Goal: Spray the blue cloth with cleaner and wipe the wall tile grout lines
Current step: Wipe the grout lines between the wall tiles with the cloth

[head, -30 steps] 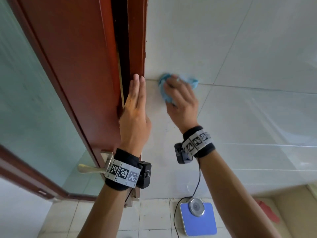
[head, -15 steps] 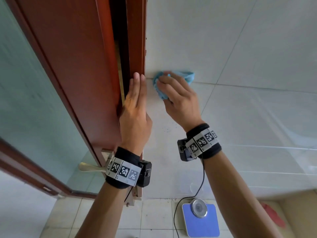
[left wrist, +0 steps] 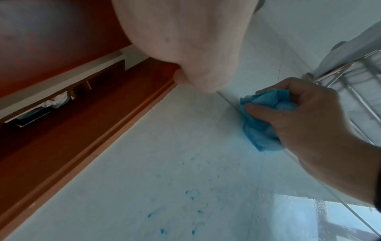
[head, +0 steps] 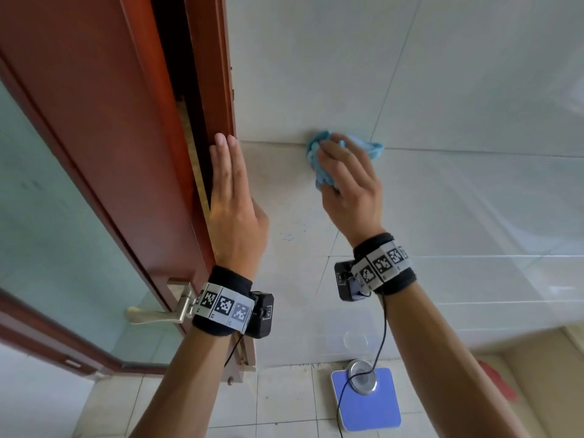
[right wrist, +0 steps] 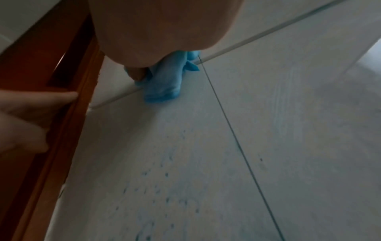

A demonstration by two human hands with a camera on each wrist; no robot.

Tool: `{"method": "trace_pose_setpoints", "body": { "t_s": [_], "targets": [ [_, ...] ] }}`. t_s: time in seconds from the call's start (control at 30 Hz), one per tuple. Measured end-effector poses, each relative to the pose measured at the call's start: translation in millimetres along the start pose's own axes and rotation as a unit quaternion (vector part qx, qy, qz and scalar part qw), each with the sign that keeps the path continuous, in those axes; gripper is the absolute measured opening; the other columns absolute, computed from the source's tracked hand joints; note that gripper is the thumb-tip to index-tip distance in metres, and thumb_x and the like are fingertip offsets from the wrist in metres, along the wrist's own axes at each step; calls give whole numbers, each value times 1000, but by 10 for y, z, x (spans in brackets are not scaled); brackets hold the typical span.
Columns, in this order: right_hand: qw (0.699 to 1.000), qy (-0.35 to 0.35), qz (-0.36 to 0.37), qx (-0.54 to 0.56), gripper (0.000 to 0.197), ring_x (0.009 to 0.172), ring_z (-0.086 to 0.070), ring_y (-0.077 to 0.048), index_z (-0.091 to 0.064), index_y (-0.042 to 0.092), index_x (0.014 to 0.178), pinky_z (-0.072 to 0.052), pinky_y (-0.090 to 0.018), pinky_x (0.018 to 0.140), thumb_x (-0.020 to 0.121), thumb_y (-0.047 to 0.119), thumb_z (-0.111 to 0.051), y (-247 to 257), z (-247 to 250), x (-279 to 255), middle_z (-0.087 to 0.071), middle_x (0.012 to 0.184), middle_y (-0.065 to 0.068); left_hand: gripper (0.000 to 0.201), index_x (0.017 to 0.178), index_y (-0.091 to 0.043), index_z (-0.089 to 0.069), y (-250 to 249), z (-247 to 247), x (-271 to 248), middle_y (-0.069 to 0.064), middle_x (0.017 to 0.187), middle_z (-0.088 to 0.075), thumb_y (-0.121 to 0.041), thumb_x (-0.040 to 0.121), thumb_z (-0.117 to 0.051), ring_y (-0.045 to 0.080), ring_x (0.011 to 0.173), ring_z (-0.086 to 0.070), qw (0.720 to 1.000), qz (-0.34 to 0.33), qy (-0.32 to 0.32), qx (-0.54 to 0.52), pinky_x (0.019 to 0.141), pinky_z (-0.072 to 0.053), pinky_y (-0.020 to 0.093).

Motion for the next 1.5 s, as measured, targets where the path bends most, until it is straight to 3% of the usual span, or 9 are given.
{"method": "trace_pose_setpoints", "body": {
  "t_s": [0.17, 0.4, 0.53, 0.73, 0.9, 1.13, 1.2, 1.37, 1.5],
  "targets": [
    [1000, -6, -11, -7, 18, 121, -65, -35, -75, -1, 107, -55, -37, 103, 94, -8, -65, -10, -248, -349, -74, 120, -14, 98, 162, 3, -16, -8, -45, -27, 19, 172, -10, 27, 72, -44, 29, 161, -8, 1000, -1, 1, 2, 128, -7, 24],
    [981, 187, 40, 38, 31, 123, -64, -33, -75, 2, 113, -58, -45, 92, 90, -14, -63, 349, -739, -1521, -72, 125, -9, 83, 161, 4, -22, 183, -142, -215, 18, 171, -15, 24, 84, -43, 28, 161, -12, 1000, -25, -2, 20, 130, -9, 30],
    [995, 79, -13, 61, 23, 126, -62, -37, -72, -2, 115, -57, -47, 97, 95, -10, -64, 285, -518, -1163, -71, 126, -16, 89, 162, 3, -22, 238, -169, -348, 16, 172, -15, 27, 78, -42, 27, 161, -12, 1000, -17, 0, 16, 129, -9, 26],
    [998, -50, -6, 47, 15, 122, -62, -37, -76, -7, 103, -55, -41, 103, 91, -13, -69, 16, -196, -381, -74, 118, -18, 96, 162, 2, -20, 109, -189, -382, 17, 172, -13, 27, 73, -44, 28, 161, -11, 1000, 15, -5, 16, 128, -9, 22],
    [998, -13, -1, 57, 14, 119, -67, -37, -77, -2, 105, -57, -42, 99, 95, -8, -68, 111, -523, -691, -74, 119, -14, 99, 163, -1, -19, 149, -224, -438, 14, 173, -13, 27, 71, -43, 25, 161, -11, 999, 30, -5, 22, 126, -2, 16],
    [984, 159, 31, 76, 20, 127, -63, -32, -76, 5, 109, -57, -44, 95, 101, -1, -59, 669, -1398, -2191, -71, 129, -9, 77, 161, 1, -28, 401, -303, -438, 16, 170, -21, 21, 86, -37, 31, 159, -19, 998, -45, -43, 8, 128, -25, 43],
    [985, 152, -3, 82, 23, 127, -62, -33, -76, 2, 109, -57, -46, 96, 103, -2, -53, 754, -1426, -2294, -71, 128, -11, 76, 160, 1, -28, 434, -310, -462, 16, 170, -22, 20, 87, -35, 30, 159, -19, 998, -52, -47, -1, 127, -27, 47],
    [993, -6, -77, 92, 13, 124, -65, -38, -76, -4, 102, -56, -49, 98, 98, -6, -64, 723, -1200, -1804, -73, 122, -16, 85, 161, 1, -26, 451, -359, -512, 16, 171, -19, 24, 81, -40, 25, 160, -16, 998, -41, -42, -23, 125, -28, 45],
    [995, 63, 33, 69, 15, 124, -65, -35, -77, 2, 101, -58, -43, 92, 101, -2, -63, 746, -1354, -1799, -74, 121, -13, 84, 161, 1, -27, 447, -332, -510, 17, 170, -21, 25, 81, -40, 27, 160, -18, 997, -46, -45, -47, 127, -26, 41]
  ]
}}
Point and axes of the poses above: each hand's wrist, its own x-axis towards the middle knuckle, its own z-axis out of the back of the hand, y = z × x, the point moved 5 cm from there along x, towards the middle knuckle
